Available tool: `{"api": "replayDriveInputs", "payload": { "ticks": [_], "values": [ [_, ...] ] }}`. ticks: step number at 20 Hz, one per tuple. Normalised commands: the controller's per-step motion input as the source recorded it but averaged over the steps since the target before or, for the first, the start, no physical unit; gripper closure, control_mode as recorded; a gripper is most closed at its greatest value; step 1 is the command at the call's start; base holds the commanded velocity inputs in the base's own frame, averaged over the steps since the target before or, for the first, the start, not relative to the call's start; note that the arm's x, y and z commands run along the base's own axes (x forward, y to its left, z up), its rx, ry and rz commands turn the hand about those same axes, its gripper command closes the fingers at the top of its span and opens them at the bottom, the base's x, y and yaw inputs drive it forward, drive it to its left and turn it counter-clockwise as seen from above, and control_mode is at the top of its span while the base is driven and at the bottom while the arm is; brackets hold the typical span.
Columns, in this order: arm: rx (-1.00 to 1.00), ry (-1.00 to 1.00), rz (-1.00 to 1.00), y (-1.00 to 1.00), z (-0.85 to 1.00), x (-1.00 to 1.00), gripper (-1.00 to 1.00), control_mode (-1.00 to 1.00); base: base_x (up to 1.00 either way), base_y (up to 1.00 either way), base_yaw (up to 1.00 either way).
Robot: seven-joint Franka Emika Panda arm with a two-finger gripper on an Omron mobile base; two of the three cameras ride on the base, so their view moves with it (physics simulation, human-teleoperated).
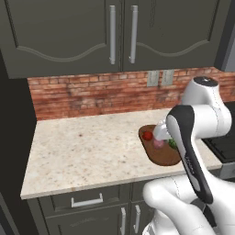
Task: Place the avocado, onion, tomato, and bell pepper on the cutting board.
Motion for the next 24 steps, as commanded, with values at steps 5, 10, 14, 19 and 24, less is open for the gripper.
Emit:
{"api": "replayDriveInputs", "payload": {
  "ticks": [5, 10, 14, 19, 24],
  "values": [
    [-0.03, 0.0, -0.01, -0.11, -0.62, 0.48, 1.0, -1.0, 0.0, 0.0, 0.0],
    [-0.01, 0.0, -0.03, -0.16, -0.27, 0.37, 1.0, -1.0, 0.0, 0.0, 0.0],
    [0.0, 0.0, -0.01, -0.29, 0.13, 0.31, 1.0, -1.0, 0.0, 0.0, 0.0],
    [0.0, -0.01, 0.0, -0.46, 0.01, 0.25, 1.0, -1.0, 0.0, 0.0, 0.0],
    [0.0, 0.0, 0.0, -0.37, -0.02, 0.42, 1.0, -1.0, 0.0, 0.0, 0.0]
  ]
}}
